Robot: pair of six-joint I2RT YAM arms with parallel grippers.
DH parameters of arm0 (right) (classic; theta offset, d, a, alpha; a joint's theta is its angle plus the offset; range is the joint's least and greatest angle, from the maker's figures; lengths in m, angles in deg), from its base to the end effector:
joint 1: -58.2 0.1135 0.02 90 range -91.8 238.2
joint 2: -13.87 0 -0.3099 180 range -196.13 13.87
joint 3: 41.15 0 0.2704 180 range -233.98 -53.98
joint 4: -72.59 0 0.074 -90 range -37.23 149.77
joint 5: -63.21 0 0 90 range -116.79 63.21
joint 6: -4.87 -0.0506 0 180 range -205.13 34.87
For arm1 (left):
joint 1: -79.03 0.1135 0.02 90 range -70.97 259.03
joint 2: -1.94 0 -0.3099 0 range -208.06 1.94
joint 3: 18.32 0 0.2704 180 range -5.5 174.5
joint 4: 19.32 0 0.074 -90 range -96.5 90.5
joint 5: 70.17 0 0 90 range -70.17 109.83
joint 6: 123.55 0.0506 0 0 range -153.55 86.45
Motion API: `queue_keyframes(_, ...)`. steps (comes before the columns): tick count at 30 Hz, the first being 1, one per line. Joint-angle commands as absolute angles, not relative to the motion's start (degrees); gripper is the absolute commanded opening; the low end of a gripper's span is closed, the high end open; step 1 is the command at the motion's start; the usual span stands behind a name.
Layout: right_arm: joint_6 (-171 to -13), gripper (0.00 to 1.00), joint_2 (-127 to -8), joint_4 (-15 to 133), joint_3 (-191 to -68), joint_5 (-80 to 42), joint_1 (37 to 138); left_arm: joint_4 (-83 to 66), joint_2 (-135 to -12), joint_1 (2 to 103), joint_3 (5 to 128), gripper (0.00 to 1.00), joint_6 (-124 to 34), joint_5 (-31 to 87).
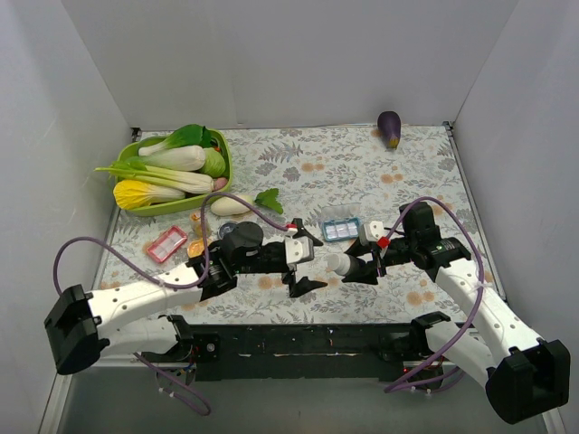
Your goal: Sort the pills into containers
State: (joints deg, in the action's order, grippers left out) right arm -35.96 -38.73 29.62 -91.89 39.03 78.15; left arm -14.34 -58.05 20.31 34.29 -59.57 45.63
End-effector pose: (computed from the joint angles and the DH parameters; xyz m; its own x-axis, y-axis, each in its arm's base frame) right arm 0.1433 0.1011 0.2841 0.1326 -0.2816 -0.9503 -0.9904 -0.0746 -0.1161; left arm 0.1110 -0.2251 0.3215 -0.5343 0.1187 -0.8369 0.8411 0.1738 -0.5122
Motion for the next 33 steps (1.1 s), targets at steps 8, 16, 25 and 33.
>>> queue_keyframes(8, -35.12, 0.01, -38.51, 29.36, -92.47, 41.15, 77.98, -20.65, -67.84, 19.97, 41.08, 0.74, -52.44, 49.36)
queue_keyframes(16, -35.38, 0.01, -38.34, 29.54, -92.21, 40.97, 77.98, -22.06, -68.99, 19.88, 40.38, 0.57, -55.78, 50.59)
queue_keyframes(25, -35.47, 0.02, -38.25, 29.63, -92.12, 40.62, 77.98, -18.47, -70.48, 19.88, 41.95, 0.19, -60.7, 51.03)
queue_keyframes(33, -38.89, 0.01, -37.64, 32.44, -91.42, 36.93, 77.89, -8.13, -71.88, 20.14, 48.19, 0.0, -96.09, 38.83)
